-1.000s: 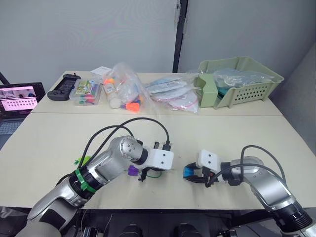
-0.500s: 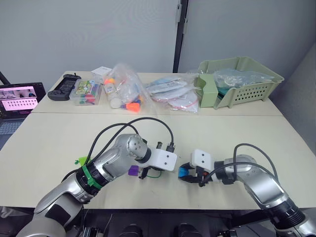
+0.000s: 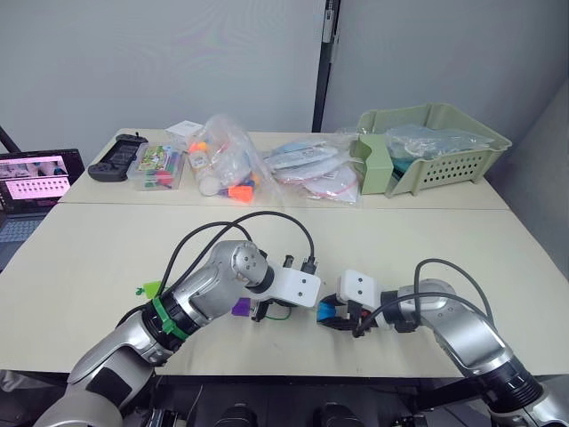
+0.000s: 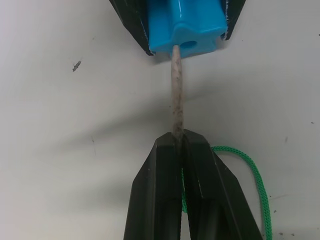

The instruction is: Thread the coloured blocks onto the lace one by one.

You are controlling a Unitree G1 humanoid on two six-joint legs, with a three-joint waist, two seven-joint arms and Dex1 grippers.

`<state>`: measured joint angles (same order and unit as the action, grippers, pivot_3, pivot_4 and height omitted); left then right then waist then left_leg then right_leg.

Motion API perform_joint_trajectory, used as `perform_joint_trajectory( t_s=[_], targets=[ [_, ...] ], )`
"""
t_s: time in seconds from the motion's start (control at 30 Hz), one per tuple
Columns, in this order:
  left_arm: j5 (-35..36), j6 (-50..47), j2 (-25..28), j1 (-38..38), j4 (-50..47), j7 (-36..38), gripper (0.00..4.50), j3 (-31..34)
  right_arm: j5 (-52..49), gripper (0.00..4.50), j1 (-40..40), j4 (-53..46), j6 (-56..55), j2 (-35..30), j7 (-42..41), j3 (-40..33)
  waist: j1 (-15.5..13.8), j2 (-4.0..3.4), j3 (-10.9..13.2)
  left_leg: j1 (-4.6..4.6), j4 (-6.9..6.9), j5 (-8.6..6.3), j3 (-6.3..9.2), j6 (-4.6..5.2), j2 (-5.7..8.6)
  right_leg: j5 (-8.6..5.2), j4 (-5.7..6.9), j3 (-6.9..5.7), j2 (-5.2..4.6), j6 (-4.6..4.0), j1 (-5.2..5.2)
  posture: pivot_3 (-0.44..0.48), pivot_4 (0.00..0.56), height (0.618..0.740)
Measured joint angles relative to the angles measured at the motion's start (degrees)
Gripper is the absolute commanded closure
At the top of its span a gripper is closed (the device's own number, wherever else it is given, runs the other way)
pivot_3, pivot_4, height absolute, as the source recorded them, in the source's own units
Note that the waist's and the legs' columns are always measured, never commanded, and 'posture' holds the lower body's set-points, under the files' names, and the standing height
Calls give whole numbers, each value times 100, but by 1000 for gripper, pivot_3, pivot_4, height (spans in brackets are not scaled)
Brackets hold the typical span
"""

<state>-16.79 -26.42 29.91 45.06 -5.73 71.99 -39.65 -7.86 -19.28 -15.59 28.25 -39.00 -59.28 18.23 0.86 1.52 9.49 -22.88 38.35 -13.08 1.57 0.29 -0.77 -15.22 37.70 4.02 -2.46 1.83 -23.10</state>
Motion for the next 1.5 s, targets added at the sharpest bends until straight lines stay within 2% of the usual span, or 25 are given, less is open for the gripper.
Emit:
perform_joint_trajectory(
  t_s=[0.17,0.3,0.47,0.9,1.17,1.5],
  targets=[
    [14,-142,-123,-56,56,-18,4500,123,9,3138,0,-3,42,-3,1,-16,-5,0,0,0,5,0,0,0,0,0,0,0,-1,0,2,0,150,740],
    [238,-280,-483,-98,12,-113,4500,247,20,3138,0,-42,73,70,67,9,-1,0,0,-9,8,0,1,0,-1,0,1,-1,0,0,-4,0,150,740],
    [569,-483,-421,-216,-25,-82,4500,478,17,3138,8,-77,80,96,83,32,41,0,0,-7,3,0,2,0,-2,0,13,0,3,0,-11,0,150,740],
    [950,-1009,4,-312,-298,-46,4500,580,13,3138,21,-96,92,86,85,28,19,0,0,-8,4,0,1,0,-1,-1,11,0,2,0,-10,0,150,740],
    [1038,-1117,602,-459,-473,128,4500,543,-26,3138,116,-200,92,-135,61,-27,-12,0,0,-12,6,0,2,0,0,-1,5,-1,-1,1,-10,0,150,740],
    [784,-856,515,-414,-473,34,4500,376,-34,3138,213,-265,91,-296,32,-125,-36,0,0,-14,9,0,2,0,4,-1,-3,-2,-5,1,-3,0,150,740]
  ],
)
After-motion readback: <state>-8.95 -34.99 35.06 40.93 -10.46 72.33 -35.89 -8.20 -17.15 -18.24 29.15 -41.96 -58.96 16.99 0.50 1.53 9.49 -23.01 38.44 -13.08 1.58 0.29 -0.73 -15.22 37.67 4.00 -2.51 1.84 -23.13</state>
